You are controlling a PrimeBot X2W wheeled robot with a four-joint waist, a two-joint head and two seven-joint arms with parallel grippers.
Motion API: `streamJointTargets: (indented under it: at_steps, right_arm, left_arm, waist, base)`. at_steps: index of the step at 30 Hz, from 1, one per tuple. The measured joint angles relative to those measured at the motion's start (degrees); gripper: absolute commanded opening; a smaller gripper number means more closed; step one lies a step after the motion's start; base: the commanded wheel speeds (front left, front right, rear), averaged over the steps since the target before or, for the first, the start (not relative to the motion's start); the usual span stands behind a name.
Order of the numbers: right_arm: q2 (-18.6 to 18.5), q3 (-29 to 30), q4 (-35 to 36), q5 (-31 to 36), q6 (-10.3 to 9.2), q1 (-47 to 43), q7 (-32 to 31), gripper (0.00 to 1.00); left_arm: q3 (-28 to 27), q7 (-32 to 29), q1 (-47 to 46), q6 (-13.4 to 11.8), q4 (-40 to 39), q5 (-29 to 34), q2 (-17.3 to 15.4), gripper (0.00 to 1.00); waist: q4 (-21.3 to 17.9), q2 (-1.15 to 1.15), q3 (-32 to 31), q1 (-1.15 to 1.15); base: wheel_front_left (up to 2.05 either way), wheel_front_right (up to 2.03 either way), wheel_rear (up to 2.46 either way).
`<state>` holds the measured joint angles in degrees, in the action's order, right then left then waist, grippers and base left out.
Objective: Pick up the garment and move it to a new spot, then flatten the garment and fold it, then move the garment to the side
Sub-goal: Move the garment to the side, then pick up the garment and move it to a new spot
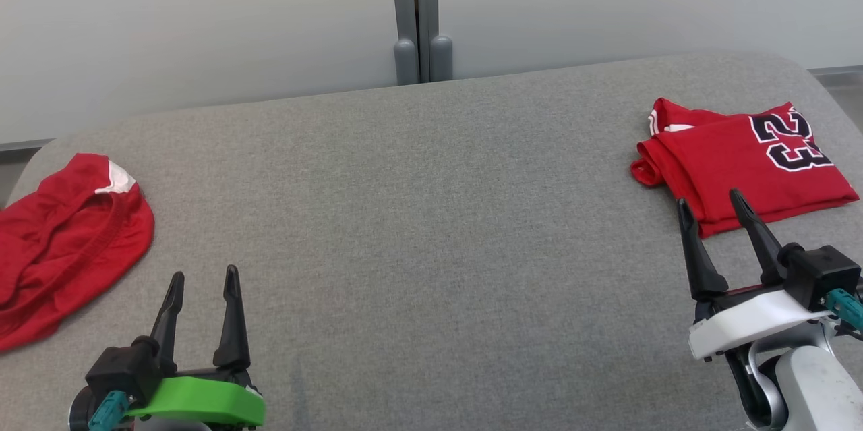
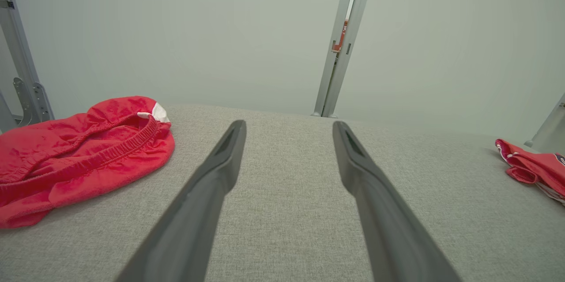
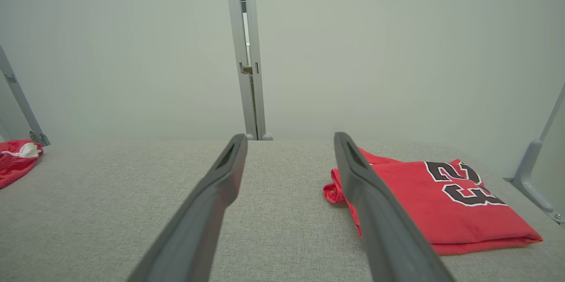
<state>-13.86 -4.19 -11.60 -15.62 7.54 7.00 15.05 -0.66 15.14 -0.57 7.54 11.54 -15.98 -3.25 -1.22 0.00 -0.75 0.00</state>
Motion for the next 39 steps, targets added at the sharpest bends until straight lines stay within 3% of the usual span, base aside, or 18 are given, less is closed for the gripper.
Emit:
streamJointTargets:
  at_steps: [17, 30, 39]
  right_arm:
    - [0.56, -2.67, -1.09, 0.58, -0.01, 0.02, 0.0, 1.0]
    - [1.82, -10.5, -2.71, -1.47, -0.01, 0.46, 0.0, 1.0]
    - [2.12, -12.16, -2.89, -2.44, -0.01, 1.46, 0.0, 1.0]
  left_arm:
    - [-0.68, 0.0, -0.74, -0.05, 0.7, 1.81, 0.41, 1.0]
    - [-4.49, 0.0, -1.15, -1.96, 1.54, 2.22, 0.43, 1.0]
    - [-4.89, 0.0, -1.13, -2.03, 2.33, 2.09, 0.43, 1.0]
  waist:
    - [1.8, 0.0, -0.21, 0.0]
    - [11.7, 0.0, -0.19, 0.0]
    - [18.56, 0.0, 0.19, 0.0]
  base:
    - [0.0, 0.0, 0.0]
    - [0.0, 0.0, 0.0]
    - [0.0, 0.0, 0.0]
